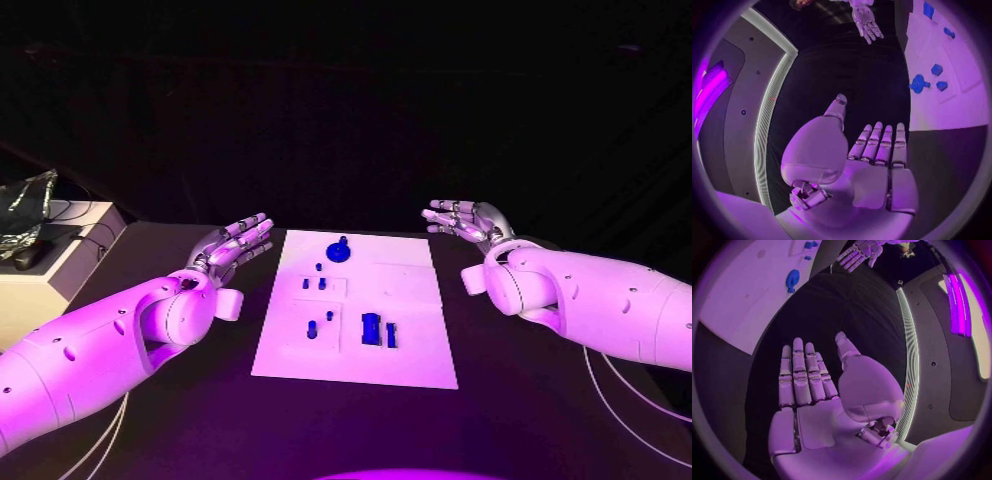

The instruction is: Assemble the parts on the task board

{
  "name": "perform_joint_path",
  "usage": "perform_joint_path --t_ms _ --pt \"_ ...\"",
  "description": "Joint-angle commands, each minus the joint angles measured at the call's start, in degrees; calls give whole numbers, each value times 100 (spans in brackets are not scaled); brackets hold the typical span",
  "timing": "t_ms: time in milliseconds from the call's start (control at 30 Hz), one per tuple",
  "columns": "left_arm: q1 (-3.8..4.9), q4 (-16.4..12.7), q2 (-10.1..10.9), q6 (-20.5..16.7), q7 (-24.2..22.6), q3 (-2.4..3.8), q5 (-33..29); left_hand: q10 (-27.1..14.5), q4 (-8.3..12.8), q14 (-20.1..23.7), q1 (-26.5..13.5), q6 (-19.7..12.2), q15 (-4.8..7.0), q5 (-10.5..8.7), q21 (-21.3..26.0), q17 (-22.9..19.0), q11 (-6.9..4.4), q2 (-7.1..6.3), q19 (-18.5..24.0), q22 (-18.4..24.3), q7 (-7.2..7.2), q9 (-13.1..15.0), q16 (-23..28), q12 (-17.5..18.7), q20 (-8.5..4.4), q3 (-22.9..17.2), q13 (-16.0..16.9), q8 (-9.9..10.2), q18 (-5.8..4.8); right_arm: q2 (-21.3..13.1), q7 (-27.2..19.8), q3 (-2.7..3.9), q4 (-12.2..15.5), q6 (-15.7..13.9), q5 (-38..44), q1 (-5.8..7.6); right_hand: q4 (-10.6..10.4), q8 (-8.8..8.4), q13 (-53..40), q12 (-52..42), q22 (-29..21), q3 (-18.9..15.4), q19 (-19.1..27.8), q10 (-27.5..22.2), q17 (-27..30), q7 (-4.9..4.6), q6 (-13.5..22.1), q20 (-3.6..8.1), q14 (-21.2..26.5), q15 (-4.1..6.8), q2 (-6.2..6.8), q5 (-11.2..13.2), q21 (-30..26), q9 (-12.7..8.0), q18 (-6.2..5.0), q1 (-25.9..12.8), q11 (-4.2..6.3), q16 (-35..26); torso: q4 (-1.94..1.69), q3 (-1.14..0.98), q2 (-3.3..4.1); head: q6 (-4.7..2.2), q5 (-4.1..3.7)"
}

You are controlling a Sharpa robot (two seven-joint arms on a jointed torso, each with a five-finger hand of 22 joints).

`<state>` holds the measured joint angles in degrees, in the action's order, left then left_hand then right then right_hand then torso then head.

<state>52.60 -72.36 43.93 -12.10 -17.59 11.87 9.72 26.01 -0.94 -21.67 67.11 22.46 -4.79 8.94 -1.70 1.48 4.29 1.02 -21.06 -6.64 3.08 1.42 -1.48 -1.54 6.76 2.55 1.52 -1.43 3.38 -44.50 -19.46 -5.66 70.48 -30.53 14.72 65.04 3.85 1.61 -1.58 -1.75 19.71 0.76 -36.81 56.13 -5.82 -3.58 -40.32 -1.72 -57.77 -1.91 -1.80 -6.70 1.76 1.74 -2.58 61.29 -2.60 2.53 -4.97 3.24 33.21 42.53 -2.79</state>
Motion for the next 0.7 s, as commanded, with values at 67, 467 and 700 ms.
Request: perform_joint_path --t_ms 67,467,700 --pt "79 -181 -7 -336 -146 -88 -111 -2601 94 2167 -2300 -2246 479 -894 170 -148 -429 -102 2106 664 -308 -142 148 154 -676 -255 -152 143 -338 2 -185 75 303 -233 -244 -78 -385 -161 158 175 -1971 -76 3681 -5613 582 358 4032 172 5777 191 180 670 -176 -174 258 -2110 260 -253 107 -69 -39 -164 56" --pt "541 -1257 49 -2290 -879 -837 -698 -2601 94 2167 -6711 -2246 479 -894 170 -148 -429 -102 2106 664 -308 -142 148 154 -676 -255 -152 143 -338 -17 -945 514 1776 -1242 -1344 -445 -385 -161 158 175 -1971 -76 3681 -5613 582 358 4032 172 5777 191 180 670 -176 -174 258 -6129 260 -253 480 -313 -196 -788 269" --pt "713 -1660 70 -3020 -1152 -1117 -918 -2601 94 2167 -6711 -2246 479 -894 170 -148 -429 -102 2106 664 -308 -142 148 154 -676 -255 -152 143 -338 -19 -1033 566 1947 -1359 -1472 -488 -385 -161 158 175 -1971 -76 3681 -5613 582 358 4032 172 5777 191 180 670 -176 -174 258 -6129 260 -253 497 -324 -203 -816 279"
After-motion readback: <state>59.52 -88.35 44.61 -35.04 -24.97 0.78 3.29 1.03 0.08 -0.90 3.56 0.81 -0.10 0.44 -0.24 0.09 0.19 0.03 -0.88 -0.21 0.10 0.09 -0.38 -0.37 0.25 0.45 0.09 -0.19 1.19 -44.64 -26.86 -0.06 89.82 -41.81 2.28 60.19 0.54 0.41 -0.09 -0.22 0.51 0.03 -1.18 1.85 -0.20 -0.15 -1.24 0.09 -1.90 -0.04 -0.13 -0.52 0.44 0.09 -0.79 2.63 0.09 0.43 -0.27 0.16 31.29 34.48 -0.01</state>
